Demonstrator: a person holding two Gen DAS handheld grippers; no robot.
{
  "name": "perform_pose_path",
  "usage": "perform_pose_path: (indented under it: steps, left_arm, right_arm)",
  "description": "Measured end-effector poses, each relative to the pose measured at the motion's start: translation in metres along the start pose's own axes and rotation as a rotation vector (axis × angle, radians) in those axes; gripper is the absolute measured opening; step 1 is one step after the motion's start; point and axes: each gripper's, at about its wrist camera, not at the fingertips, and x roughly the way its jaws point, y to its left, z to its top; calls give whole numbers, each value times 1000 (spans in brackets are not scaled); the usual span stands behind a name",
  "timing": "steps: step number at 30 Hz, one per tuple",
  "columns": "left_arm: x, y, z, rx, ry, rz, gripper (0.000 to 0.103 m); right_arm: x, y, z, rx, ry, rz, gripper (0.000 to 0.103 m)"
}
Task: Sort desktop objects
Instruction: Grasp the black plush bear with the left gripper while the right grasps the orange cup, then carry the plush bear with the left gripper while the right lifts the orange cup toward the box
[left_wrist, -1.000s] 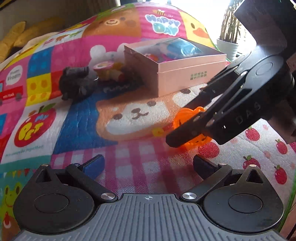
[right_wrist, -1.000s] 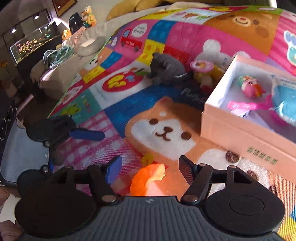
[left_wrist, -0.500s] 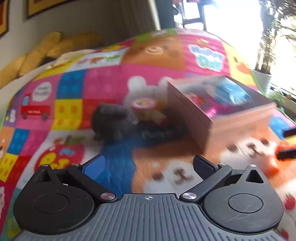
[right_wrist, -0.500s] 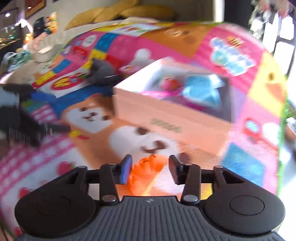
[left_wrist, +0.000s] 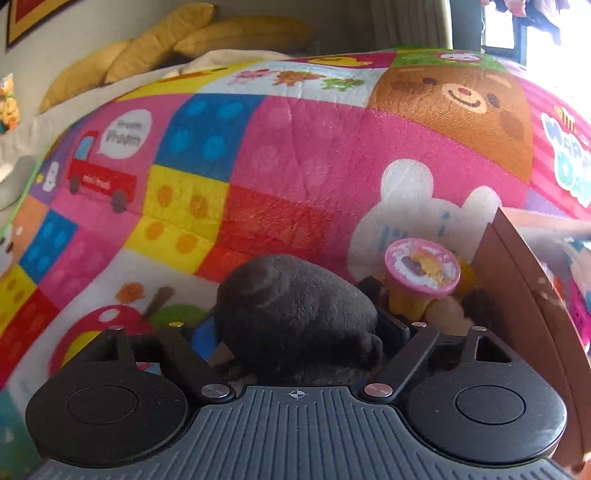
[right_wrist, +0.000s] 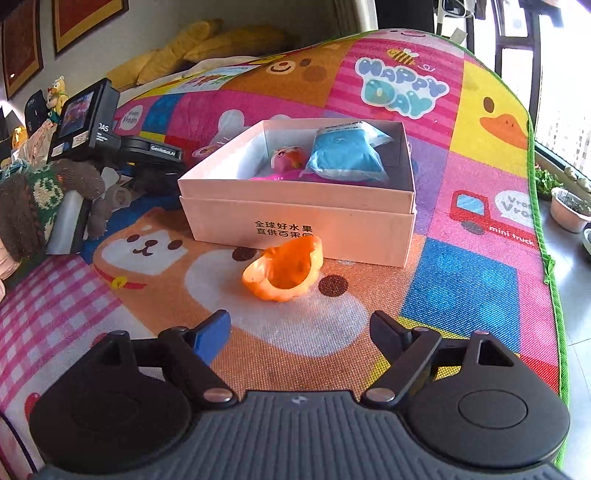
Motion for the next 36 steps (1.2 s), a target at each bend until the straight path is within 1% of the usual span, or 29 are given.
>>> perform_pose_path:
  steps: [1,2,3,4,6,8,9,10,12,14,17,19,21,23,25,26,28,29,30,32,34,36]
  left_arm:
    - [-12,2,-5,11,-12,-1,86]
    - [-28,2,-11,27,-32,-21,86]
    - [-48,1,-19,51,-53,-58,86]
    - [-71,-2,-28,78,-74,-111,86]
    - [-116,-9,-47,121,-99,-244,87]
    - [-154,-19,-65,151,-106,-386,89]
    - [-167,-24,-74,164,-109,-444,89]
    - [-177,-31,-83,176,-113,-489,90]
    - [-186,-45,-100,200,-107,-550,92]
    - [-185,-63,-117,249,-68,-593,93]
    - [-178,-78,-133,330,-34,-578,96]
    - [-173,-78,-136,363,-30,-527,97]
    - [-168,-68,-135,355,-41,-466,100]
    - [-165,-54,-131,311,-34,-441,101]
    - [-164,-42,-128,285,-36,-406,102]
    - [-164,-38,-128,282,-37,-388,102]
    - [-165,-31,-126,280,-33,-352,102]
    - [-167,-27,-125,282,-31,-339,102]
    - [-168,-24,-125,284,-26,-335,102]
    - [-170,-20,-124,280,-5,-363,102]
    - [-173,-20,-123,260,11,-434,102]
    - [-174,-30,-122,254,18,-502,102]
  right_arm:
    - [1,0,-1,6,6,-7,85]
    - [1,-1,-1,13,3,-7,85]
    - [-1,-2,-1,18,-10,-8,86]
    - [-2,-3,-1,23,-19,-10,88]
    - [-3,-5,-2,36,-26,-9,97]
    - [-1,-6,-1,48,-19,-8,99]
    - [1,-7,0,51,-7,-4,99]
    - [3,-6,0,53,4,-2,99]
    - [6,-7,1,58,19,-10,99]
    - [6,-8,0,70,23,-23,100]
    - [4,-9,0,81,14,-53,100]
    - [1,-7,1,68,-2,-57,100]
    - [-1,-3,5,32,-25,-65,100]
    - [0,3,14,-8,-50,-62,100]
    - [7,9,24,-31,-50,-44,95]
    - [12,11,28,-37,-44,-34,90]
    - [25,16,35,-53,-16,-29,78]
    - [31,18,37,-61,6,-27,65]
    - [35,19,37,-65,29,-16,56]
    - [32,16,36,-48,27,-19,56]
    - [20,11,31,-33,21,-15,56]
    - [5,4,24,-11,37,4,56]
